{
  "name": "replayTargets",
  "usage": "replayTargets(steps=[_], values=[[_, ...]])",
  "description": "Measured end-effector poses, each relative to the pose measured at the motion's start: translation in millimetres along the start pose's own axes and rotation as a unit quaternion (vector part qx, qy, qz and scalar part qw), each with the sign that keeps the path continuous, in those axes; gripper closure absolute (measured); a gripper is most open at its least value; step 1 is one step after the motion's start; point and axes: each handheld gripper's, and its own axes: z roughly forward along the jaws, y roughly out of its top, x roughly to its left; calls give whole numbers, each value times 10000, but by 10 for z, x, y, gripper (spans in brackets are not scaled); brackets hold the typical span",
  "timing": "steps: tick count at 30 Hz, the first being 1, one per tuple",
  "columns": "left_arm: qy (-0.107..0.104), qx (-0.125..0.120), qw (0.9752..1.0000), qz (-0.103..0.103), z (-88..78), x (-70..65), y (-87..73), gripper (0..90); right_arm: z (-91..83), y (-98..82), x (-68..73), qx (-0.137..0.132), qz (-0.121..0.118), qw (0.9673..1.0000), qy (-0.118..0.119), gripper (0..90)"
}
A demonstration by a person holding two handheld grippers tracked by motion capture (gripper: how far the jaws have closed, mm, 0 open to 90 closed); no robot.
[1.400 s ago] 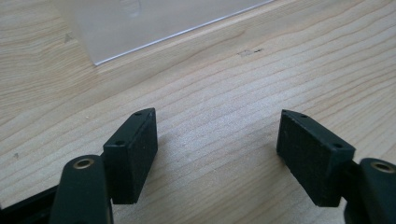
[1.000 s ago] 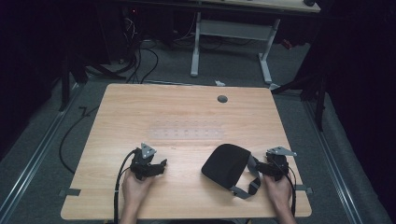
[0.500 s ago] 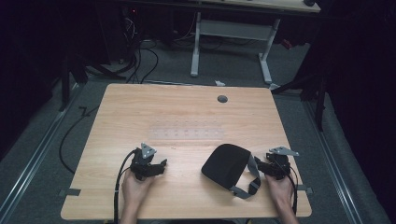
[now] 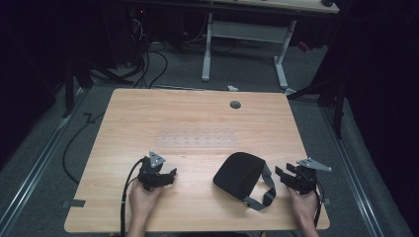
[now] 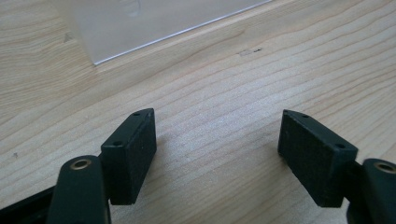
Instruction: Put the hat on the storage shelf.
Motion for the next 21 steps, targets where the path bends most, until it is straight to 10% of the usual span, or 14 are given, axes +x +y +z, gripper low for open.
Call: replayTargets(steps=[21], values=[[-3, 4, 10000, 3, 0, 0, 0, 281, -374, 84, 126, -512, -237, 9968, 563, 395]])
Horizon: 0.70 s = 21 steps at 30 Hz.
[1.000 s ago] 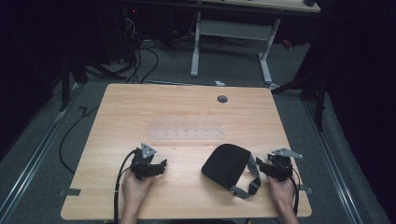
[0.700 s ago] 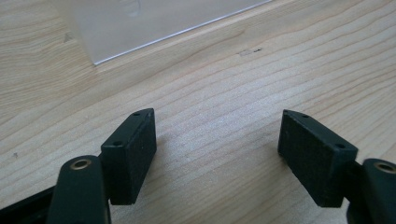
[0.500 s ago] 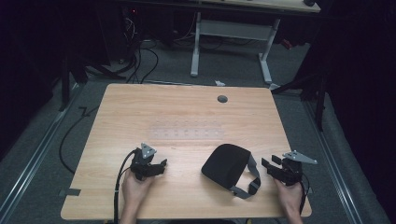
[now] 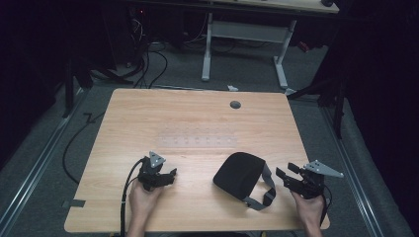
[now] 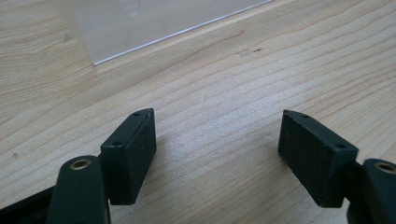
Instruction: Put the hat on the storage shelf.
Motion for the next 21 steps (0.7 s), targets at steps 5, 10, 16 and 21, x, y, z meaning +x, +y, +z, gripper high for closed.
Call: replayTargets(steps=[5, 10, 16, 21], values=[[-1, 1, 10000, 0, 0, 0, 0, 281, 77, 32, 53, 82, -1, 9998, 178, 349], [-1, 1, 10000, 1, 0, 0, 0, 281, 116, 70, 97, 68, -69, 9997, 237, 322], [-1, 5, 10000, 7, -1, 1, 0, 280, 222, 132, 153, 156, -162, 9992, 340, 293], [-1, 3, 10000, 4, 0, 0, 0, 280, 266, 160, 165, 173, -163, 9987, 442, 291]])
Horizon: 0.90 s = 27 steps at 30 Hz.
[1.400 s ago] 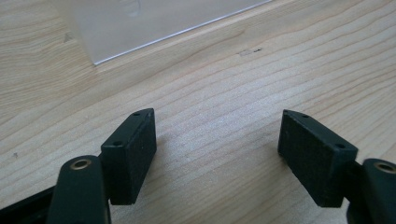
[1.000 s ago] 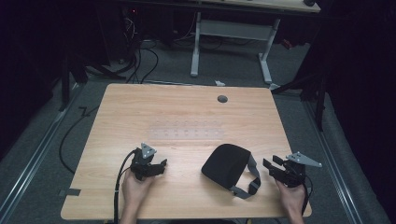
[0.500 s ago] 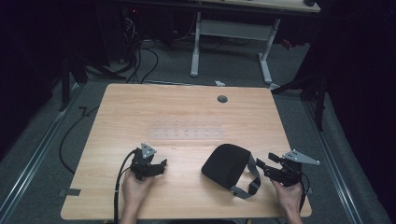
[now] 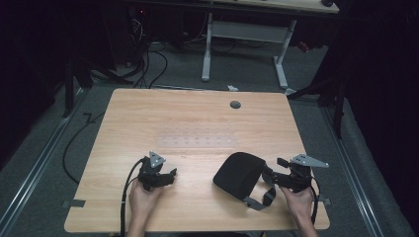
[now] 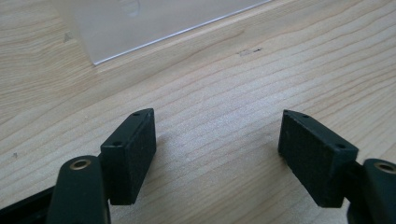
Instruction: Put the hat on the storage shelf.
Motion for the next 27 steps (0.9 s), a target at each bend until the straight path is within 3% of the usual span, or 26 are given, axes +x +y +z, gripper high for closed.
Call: replayTargets(steps=[10, 27], values=[[3, 0, 10000, -2, 0, -1, 0, 280, 154, 63, 3, -47, 115, 9992, 377, 253], [11, -4, 10000, -5, 0, -2, -1, 280, 512, 23, 25, 467, 176, 9964, 682, 261]])
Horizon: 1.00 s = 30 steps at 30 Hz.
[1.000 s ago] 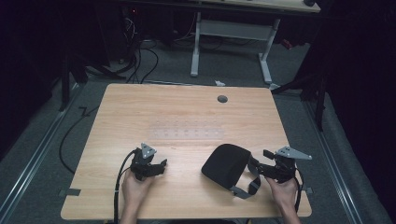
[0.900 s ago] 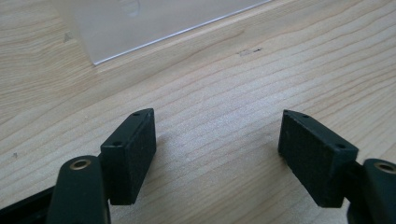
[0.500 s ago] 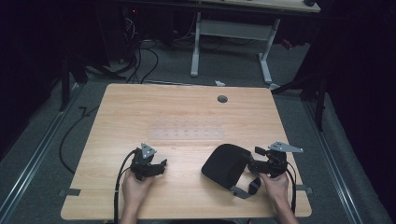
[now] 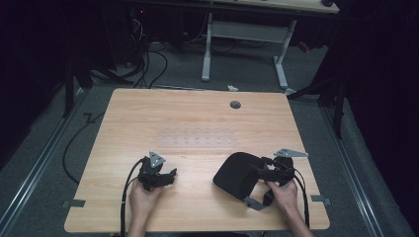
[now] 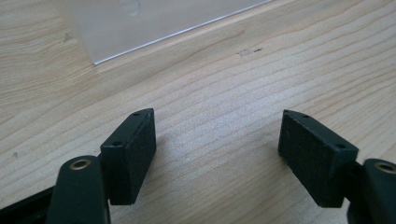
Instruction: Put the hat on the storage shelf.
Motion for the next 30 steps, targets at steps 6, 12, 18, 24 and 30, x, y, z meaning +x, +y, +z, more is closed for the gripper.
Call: replayTargets(steps=[6, 12, 18, 24, 30], values=[[-2, 2, 10000, 2, 0, 0, 0, 279, 80, -12, 19, 87, 55, 9997, 205, 310], [-3, 3, 10000, 2, 0, 0, 0, 279, 173, -34, 24, 213, 33, 9991, 377, 394], [-13, 22, 10000, 29, -4, 0, -3, 275, 197, -47, 9, 283, -102, 9987, 414, 496], [-16, 24, 10000, 29, -4, 0, -3, 273, 202, -53, 21, 287, -210, 9972, 657, 639], [-15, 25, 10000, 31, -4, 0, -3, 273, 208, -56, 49, 250, -250, 9947, 969, 748]])
